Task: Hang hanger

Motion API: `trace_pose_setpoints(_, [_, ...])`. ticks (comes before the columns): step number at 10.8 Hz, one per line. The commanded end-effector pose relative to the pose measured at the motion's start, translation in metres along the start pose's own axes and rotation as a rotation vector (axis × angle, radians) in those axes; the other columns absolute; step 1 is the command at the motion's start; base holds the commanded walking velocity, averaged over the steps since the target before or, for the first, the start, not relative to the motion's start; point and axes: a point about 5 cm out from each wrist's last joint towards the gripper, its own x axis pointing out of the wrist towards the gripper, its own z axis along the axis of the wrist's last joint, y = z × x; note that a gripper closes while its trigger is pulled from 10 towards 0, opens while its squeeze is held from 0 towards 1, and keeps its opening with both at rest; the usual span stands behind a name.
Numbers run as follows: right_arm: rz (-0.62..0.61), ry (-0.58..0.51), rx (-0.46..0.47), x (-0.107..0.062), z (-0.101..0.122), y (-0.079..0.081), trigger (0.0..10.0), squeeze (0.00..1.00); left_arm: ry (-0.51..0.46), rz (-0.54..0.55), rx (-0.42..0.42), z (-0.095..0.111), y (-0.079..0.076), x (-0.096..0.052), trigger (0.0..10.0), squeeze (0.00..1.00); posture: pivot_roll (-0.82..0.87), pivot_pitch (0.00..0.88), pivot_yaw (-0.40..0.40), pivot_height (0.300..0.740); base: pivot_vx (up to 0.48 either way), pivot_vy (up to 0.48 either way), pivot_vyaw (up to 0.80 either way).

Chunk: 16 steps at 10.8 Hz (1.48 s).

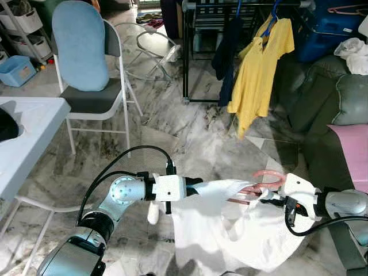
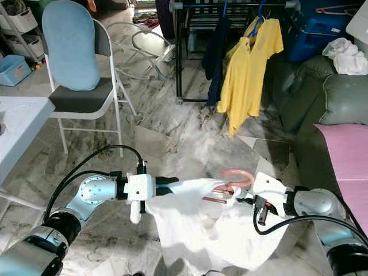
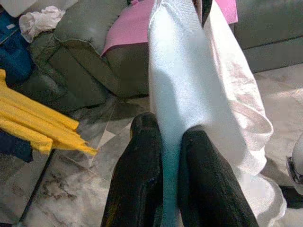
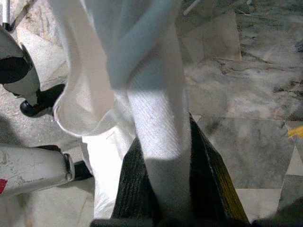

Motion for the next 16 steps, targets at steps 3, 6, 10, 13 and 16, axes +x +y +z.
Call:
trace_pose_setpoints(3, [0.008,-0.009,0.010,-0.002,-0.001,0.001,0.0,0.00,-0.007,0.054,0.004,0.001,0.008,-0.004,10.0,0.00,-0.20,0.154,0.056,0.740,0.000,0.000,0.00])
trace_pose_setpoints(6, [0.008,-0.009,0.010,-0.002,-0.001,0.001,0.0,0.00,-0.007,0.054,0.004,0.001,0.008,-0.004,10.0,0.00,-0.20,0.154,0.056,0.740,0.000,0.000,0.00])
trace_pose_setpoints(10, [-0.187,-0.036,0.085,0.015,-0.005,0.001,0.0,0.00,0.269,0.512,-0.023,-0.023,0.048,-0.024,10.0,1.00,-0.20,0.149,0.073,0.740,0.000,0.000,0.00])
trace_pose_setpoints(13, [-0.273,-0.029,0.050,0.015,0.001,-0.011,0.0,0.00,0.330,0.568,-0.001,-0.027,0.050,-0.023,10.0,1.00,-0.20,0.150,0.073,0.740,0.000,0.000,0.00])
trace_pose_setpoints(16, [-0.330,0.027,0.091,0.026,-0.003,-0.012,0.0,0.00,0.311,0.607,-0.008,-0.025,0.052,-0.022,10.0,1.00,-0.21,0.142,0.064,0.740,0.000,0.000,0.00])
